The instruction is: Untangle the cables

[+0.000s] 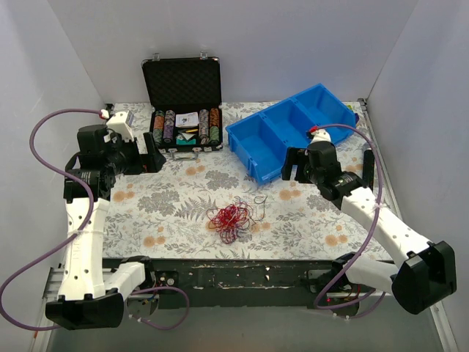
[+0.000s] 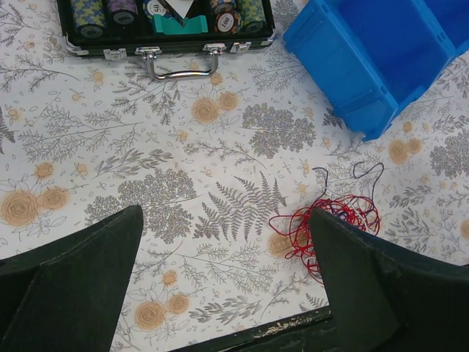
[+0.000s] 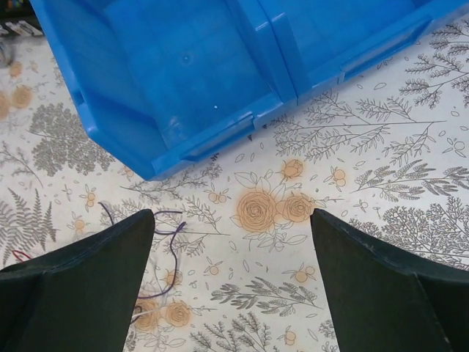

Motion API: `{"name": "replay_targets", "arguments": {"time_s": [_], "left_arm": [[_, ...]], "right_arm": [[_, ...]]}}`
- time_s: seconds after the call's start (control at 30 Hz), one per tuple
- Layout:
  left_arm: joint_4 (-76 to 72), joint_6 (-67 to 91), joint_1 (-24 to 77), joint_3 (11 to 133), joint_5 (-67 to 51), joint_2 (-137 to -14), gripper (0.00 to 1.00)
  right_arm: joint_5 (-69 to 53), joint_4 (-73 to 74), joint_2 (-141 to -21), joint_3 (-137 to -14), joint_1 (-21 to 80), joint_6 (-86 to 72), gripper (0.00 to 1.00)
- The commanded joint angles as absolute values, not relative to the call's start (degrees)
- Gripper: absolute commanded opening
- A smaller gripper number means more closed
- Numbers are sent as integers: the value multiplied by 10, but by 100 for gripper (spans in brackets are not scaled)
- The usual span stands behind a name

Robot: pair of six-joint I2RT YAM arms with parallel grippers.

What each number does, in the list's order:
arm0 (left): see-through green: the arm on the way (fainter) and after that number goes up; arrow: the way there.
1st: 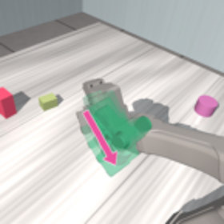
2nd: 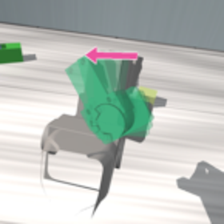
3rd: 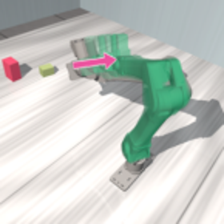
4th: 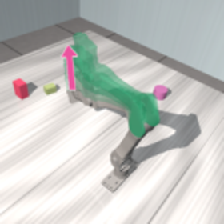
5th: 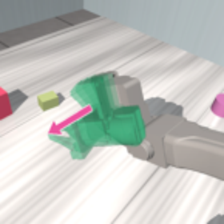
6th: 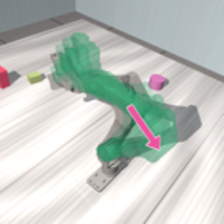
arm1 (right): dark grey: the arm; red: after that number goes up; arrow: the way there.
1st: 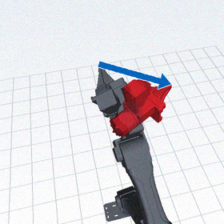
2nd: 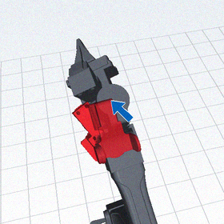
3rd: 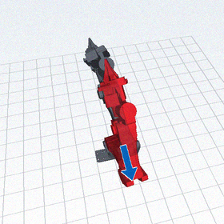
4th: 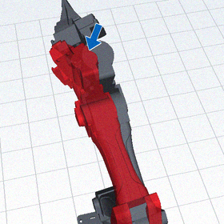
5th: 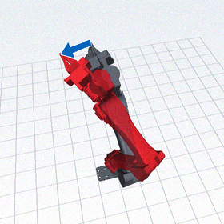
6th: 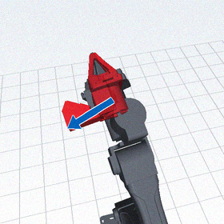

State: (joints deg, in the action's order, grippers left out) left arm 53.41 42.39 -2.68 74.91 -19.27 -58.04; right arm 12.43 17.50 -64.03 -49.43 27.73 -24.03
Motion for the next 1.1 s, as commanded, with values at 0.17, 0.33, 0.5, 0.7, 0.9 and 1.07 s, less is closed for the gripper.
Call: {"name": "replay_targets", "arguments": {"time_s": [0.17, 0.33, 0.5, 0.7, 0.9, 1.07], "left_arm": [[561, 422, -29, 782, -178, -591, 98], [573, 434, -29, 797, -178, -601, 98], [579, 436, -29, 799, -185, -598, 98], [591, 421, -29, 802, -183, -594, 98], [585, 409, -29, 801, -178, -586, 98], [579, 400, -29, 794, -177, -577, 98]], "right_arm": [[89, 67, -685, -522, 310, -142, 97], [110, 57, -788, -600, 353, -123, 97], [158, 31, -885, -642, 385, -101, 97], [157, 20, -954, -672, 391, -91, 97], [133, 17, -976, -673, 410, -80, 86], [148, 9, -973, -659, 442, -102, 66]]}}
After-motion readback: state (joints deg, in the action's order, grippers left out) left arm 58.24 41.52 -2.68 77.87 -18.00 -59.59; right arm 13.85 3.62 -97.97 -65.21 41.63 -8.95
